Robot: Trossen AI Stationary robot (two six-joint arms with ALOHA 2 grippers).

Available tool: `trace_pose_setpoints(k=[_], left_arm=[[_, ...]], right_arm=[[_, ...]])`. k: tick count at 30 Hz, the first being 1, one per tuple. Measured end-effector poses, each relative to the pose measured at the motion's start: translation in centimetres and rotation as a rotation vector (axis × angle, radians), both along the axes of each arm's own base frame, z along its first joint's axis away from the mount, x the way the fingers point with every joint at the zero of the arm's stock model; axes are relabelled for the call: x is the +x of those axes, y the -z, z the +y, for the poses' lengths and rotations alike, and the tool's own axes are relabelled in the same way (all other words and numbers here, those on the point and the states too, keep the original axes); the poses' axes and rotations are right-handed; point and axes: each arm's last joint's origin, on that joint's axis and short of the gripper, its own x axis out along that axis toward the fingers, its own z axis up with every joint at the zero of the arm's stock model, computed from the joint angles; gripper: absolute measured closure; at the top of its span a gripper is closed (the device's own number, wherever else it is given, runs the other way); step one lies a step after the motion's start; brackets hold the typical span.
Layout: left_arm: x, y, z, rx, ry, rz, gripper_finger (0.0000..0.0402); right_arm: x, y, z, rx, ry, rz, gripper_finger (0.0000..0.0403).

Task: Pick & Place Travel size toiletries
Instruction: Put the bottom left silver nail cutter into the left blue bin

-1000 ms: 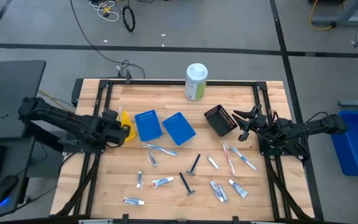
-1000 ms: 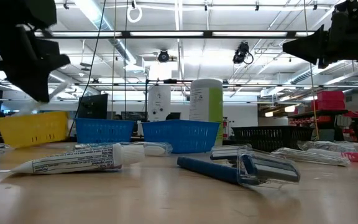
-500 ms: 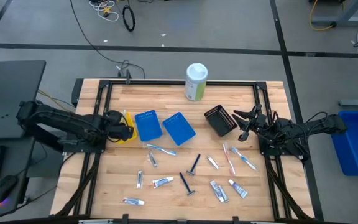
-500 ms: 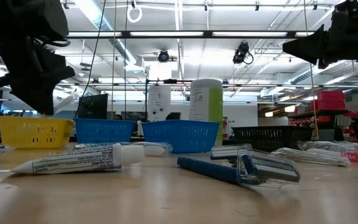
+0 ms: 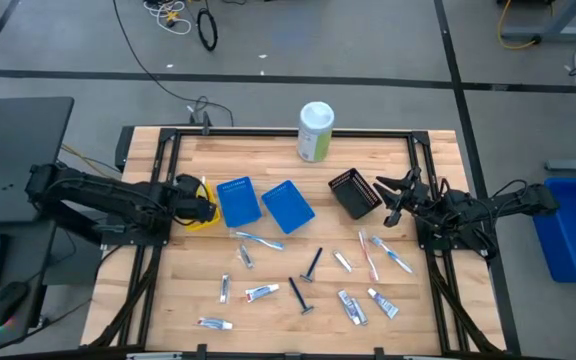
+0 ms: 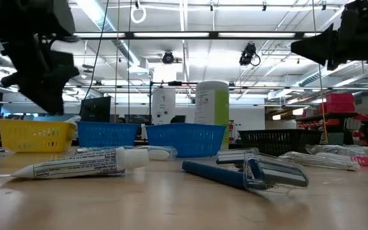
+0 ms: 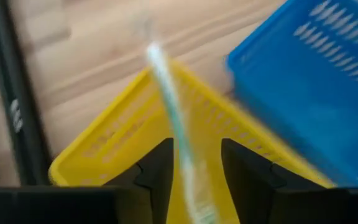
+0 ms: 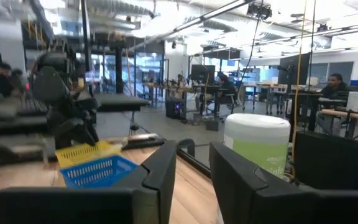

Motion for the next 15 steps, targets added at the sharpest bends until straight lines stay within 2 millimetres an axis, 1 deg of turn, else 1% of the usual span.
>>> trace_pose_setpoints(k=[3,6,8,12,15], left_arm=[[0.8,-1.4,0.0,0.031,0.053,-0.032,0.0251],[1.9,-3.1,-0.1,0.036,0.102,-0.124,0.0251],[2.6,-3.7,-0.4,0.01,0.154,-0.19,0.0251],[4.1,-4.5,-1.3,-0.127,0.283,-0.345,0.0251],[4.9,-4.3,-2.5,-0.29,0.321,-0.403,0.0251]], right_arm=[[-0.1,-0.4,0.0,0.019,-0.024,-0.056,0.0273],[0.1,-0.8,0.3,-0.002,-0.112,-0.097,0.0255],[0.2,-1.1,0.5,-0.015,-0.164,-0.124,0.0244],[0.7,-1.3,0.7,-0.027,-0.211,-0.15,0.0231],[1.1,-1.0,0.8,-0.029,-0.212,-0.125,0.0225]])
